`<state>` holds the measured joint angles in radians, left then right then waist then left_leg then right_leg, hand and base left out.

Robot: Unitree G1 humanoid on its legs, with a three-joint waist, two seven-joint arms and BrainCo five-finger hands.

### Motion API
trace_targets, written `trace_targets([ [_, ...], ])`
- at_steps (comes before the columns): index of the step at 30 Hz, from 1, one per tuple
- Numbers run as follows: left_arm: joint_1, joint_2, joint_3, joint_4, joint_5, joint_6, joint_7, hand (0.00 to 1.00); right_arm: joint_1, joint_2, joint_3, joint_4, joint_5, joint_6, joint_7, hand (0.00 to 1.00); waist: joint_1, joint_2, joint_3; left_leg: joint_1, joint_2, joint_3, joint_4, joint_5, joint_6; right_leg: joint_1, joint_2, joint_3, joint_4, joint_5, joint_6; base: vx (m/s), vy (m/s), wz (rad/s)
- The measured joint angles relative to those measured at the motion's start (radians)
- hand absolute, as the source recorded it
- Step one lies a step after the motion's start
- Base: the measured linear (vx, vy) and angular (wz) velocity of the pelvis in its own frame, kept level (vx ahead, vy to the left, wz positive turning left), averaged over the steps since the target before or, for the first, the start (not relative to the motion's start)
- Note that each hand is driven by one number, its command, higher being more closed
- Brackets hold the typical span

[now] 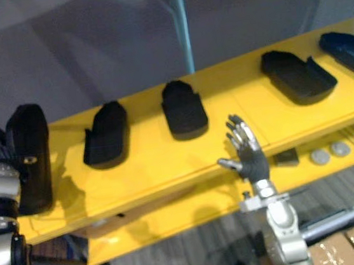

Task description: Walk over and take plastic housings, then place them on the shelf

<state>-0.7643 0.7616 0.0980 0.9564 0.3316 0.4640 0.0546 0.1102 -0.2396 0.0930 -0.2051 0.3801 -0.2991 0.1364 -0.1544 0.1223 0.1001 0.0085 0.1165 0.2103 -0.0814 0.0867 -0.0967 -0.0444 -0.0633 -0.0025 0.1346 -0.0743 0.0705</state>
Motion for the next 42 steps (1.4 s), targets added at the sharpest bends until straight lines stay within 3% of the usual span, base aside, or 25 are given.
trace_targets([
  [4,-0.023,0.021,0.006,0.059,0.000,0.043,-0.022,1.00,0.005,-0.011,0.027,-0.016,0.000,0.000,0.001,0.00,-0.001,0.002,0.002,0.001,0.000,0.011,0.000,0.000,0.000,-0.011,0.000,0.004,0.015,-0.003,0.000,0.00,-0.003,-0.06],
  [12,-0.022,0.068,0.012,0.117,0.003,0.046,-0.070,1.00,0.016,-0.026,0.059,-0.018,-0.001,0.002,-0.006,0.00,0.001,0.000,0.010,0.008,-0.006,-0.007,0.000,0.000,0.001,-0.010,-0.006,-0.005,0.052,-0.033,0.001,0.00,-0.004,0.06],
  [17,0.003,0.099,0.013,0.128,0.108,0.042,-0.154,1.00,0.023,-0.030,0.081,-0.019,-0.001,0.018,-0.007,0.00,0.006,0.004,0.034,0.005,-0.005,-0.010,0.000,0.000,0.000,-0.021,-0.008,-0.017,0.073,-0.044,-0.004,0.00,-0.006,0.02],
  [26,0.021,0.137,-0.029,0.129,0.198,0.037,-0.212,1.00,0.027,-0.039,0.105,-0.019,0.001,0.039,-0.010,0.00,0.000,0.009,0.044,0.004,-0.006,-0.011,0.000,-0.001,0.002,-0.028,-0.009,-0.020,0.089,-0.061,-0.004,0.01,-0.003,0.01],
  [32,0.021,0.195,-0.034,0.131,0.198,-0.005,-0.175,1.00,0.067,-0.046,0.119,-0.019,0.010,0.039,-0.004,0.00,-0.012,0.018,0.049,0.000,-0.006,-0.005,0.000,-0.002,0.002,-0.045,-0.007,-0.010,0.107,-0.067,-0.007,0.00,-0.001,-0.02],
  [42,0.082,0.194,-0.030,0.175,0.175,0.002,-0.095,1.00,0.086,-0.078,0.131,-0.019,0.039,0.043,0.040,0.00,-0.042,0.023,0.059,-0.002,-0.013,0.024,0.000,-0.002,0.003,-0.098,-0.011,0.024,0.160,-0.093,-0.005,-0.01,-0.002,-0.10],
])
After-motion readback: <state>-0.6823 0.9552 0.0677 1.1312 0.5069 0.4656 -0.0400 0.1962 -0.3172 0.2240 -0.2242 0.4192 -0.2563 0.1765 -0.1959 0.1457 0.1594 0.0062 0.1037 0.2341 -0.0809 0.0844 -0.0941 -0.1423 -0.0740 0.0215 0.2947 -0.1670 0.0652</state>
